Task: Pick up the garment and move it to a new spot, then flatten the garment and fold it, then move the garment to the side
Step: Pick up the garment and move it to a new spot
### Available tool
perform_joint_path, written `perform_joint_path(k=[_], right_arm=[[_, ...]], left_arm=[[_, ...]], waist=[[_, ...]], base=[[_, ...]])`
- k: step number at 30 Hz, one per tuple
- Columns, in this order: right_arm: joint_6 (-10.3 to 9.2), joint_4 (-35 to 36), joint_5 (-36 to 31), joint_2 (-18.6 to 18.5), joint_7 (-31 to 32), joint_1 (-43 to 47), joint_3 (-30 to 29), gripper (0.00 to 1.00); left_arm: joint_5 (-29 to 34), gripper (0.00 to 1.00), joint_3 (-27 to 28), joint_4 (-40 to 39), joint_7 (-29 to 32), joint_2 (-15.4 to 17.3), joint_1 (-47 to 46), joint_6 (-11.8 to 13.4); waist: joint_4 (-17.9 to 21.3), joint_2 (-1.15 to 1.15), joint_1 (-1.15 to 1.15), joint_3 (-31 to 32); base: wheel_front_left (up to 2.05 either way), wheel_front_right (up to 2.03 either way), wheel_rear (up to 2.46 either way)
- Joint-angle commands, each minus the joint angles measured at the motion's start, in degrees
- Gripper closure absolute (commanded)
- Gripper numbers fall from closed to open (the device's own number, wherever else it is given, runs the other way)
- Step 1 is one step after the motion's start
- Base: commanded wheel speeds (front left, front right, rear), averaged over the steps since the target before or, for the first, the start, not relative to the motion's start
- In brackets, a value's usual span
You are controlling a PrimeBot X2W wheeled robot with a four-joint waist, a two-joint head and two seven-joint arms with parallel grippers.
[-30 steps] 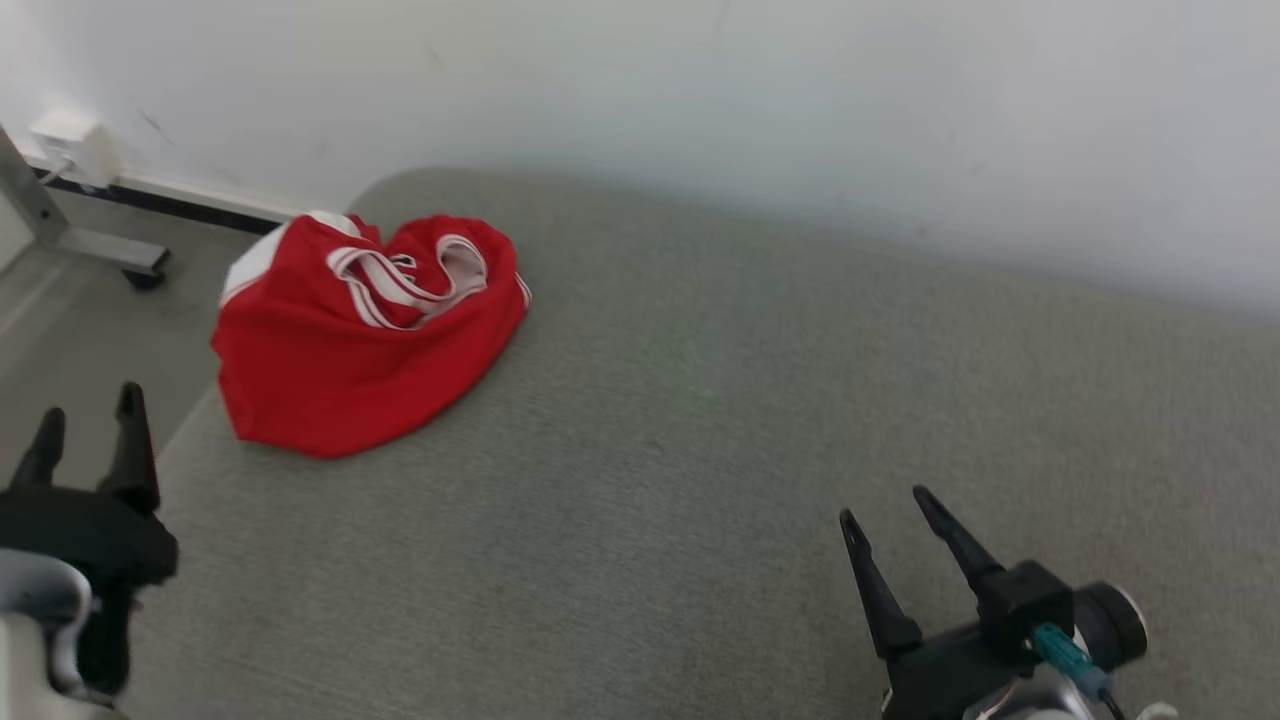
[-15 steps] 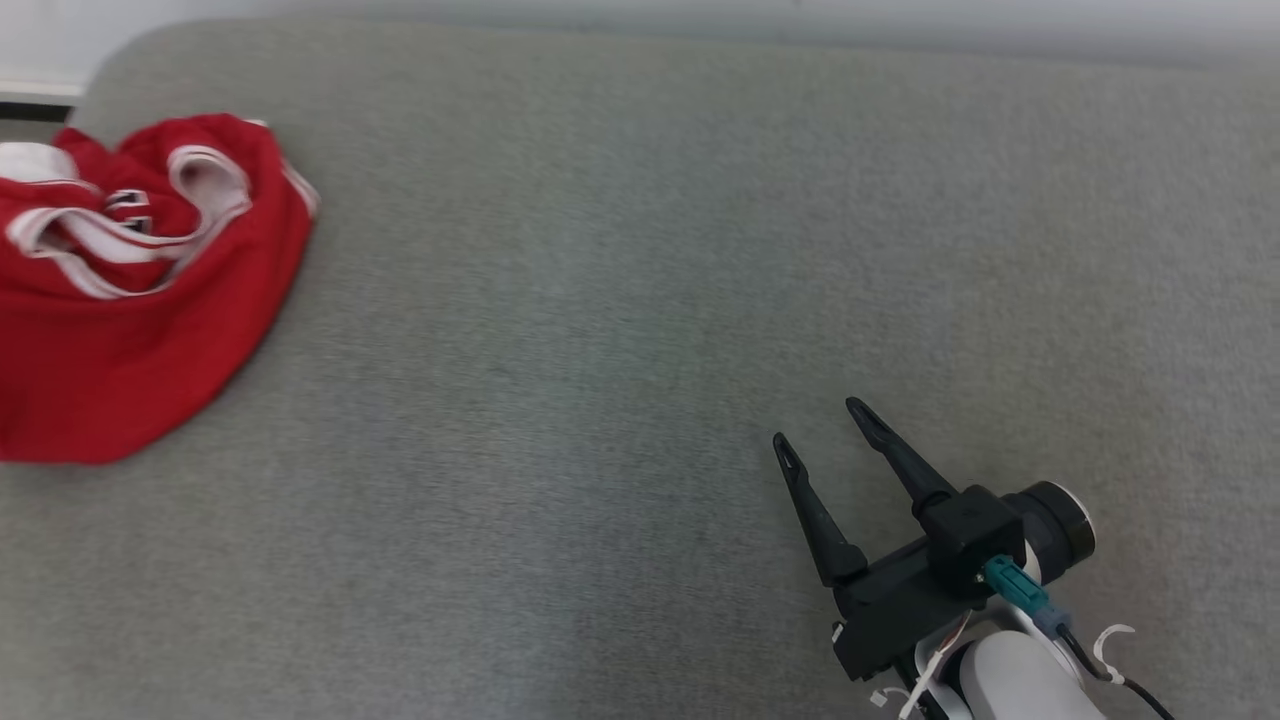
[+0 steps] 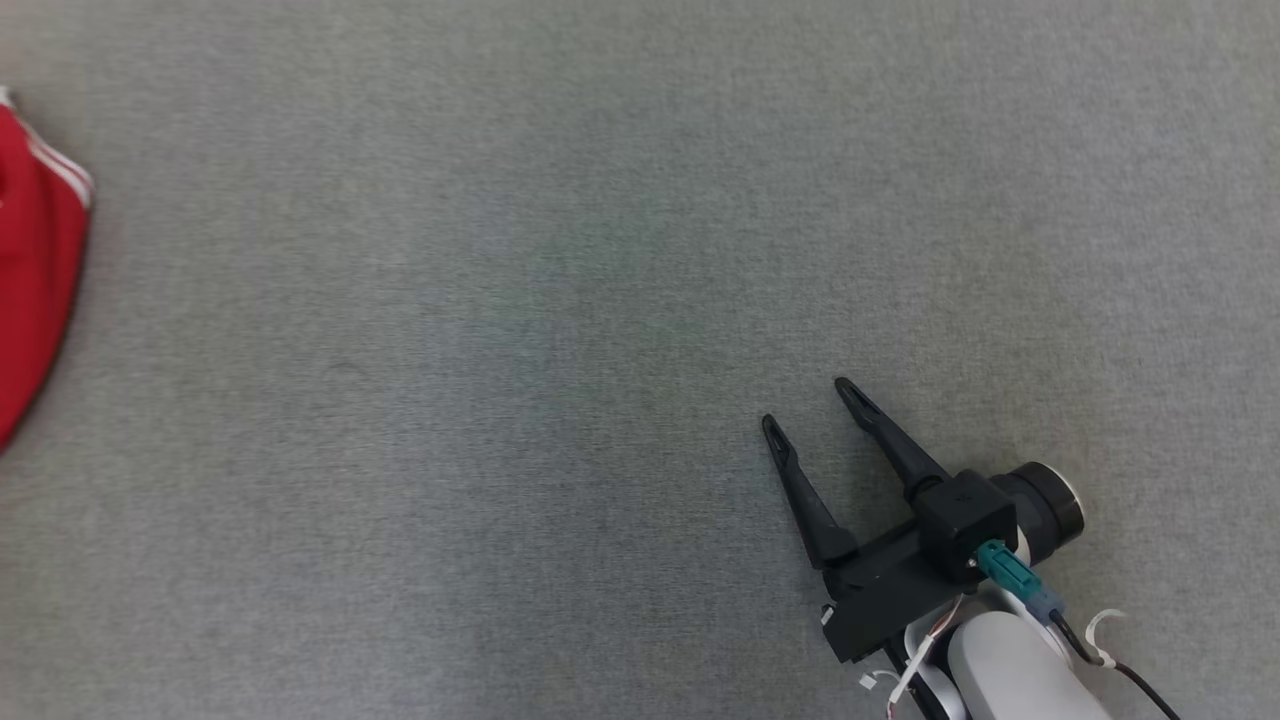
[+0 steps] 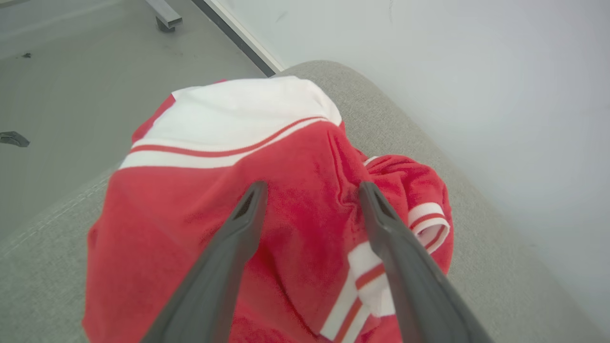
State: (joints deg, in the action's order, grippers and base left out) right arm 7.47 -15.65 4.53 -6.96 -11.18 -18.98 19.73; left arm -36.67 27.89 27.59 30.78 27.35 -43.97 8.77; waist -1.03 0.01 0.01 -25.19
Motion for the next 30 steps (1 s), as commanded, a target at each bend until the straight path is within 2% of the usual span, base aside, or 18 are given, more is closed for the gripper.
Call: perform_joint_path(k=[1, 4, 5, 6, 12, 19, 25, 30], right_arm=[[0.05, -0.1, 0.3, 0.5, -0.5, -0.6, 0.2, 0.00], [0.04, -0.6, 0.4, 0.5, -0.5, -0.7, 0.3, 0.00], [0.04, -0.7, 0.5, 0.6, -0.6, -0.6, 0.4, 0.00], [0.04, -0.9, 0.7, 0.5, -0.6, -0.7, 0.3, 0.00], [0.04, -1.9, 0.8, 0.6, -1.1, -0.5, -0.6, 0.00], [0.05, -3.5, 1.1, 1.5, -1.9, 1.0, -2.0, 0.00], [0.04, -5.7, 1.9, 2.5, -2.8, 4.0, -3.7, 0.00], [0.05, -7.4, 2.6, 3.3, -3.4, 6.9, -5.0, 0.00]], left_arm=[[0.5, 0.00, -0.2, 0.9, 0.5, 0.6, -0.5, 0.5], [1.3, 0.00, -0.7, 2.3, 1.0, 1.6, -0.2, 0.8], [1.7, 0.59, -1.0, 2.9, 0.8, 2.1, 0.1, 0.7], [2.2, 1.00, -1.3, 3.4, 0.3, 2.4, 0.3, 0.6], [3.0, 1.00, -2.2, 7.5, -1.5, 3.3, 0.3, -0.9], [1.8, 1.00, -4.0, 11.1, -4.1, 5.2, -3.7, -7.2], [3.5, 1.00, -8.1, 11.6, -4.1, 6.9, -9.0, -11.1], [4.7, 1.00, -13.2, 9.9, -3.5, 4.1, -14.1, -12.7]], waist=[[1.7, -0.01, -0.01, -1.8], [2.0, -0.01, -0.01, -1.9], [2.1, -0.01, -0.01, -1.9], [2.2, -0.01, -0.01, -1.8], [1.8, -0.01, -0.01, -0.4], [0.0, -0.01, -0.01, 4.0], [-0.9, -0.01, -0.01, 10.7], [-0.6, -0.01, -0.01, 16.9]], base=[[0.00, 0.00, 0.00], [0.00, 0.00, 0.00], [0.00, 0.00, 0.00], [0.00, 0.00, 0.00], [0.00, 0.00, 0.00], [0.00, 0.00, 0.00], [0.00, 0.00, 0.00], [0.00, 0.00, 0.00]])
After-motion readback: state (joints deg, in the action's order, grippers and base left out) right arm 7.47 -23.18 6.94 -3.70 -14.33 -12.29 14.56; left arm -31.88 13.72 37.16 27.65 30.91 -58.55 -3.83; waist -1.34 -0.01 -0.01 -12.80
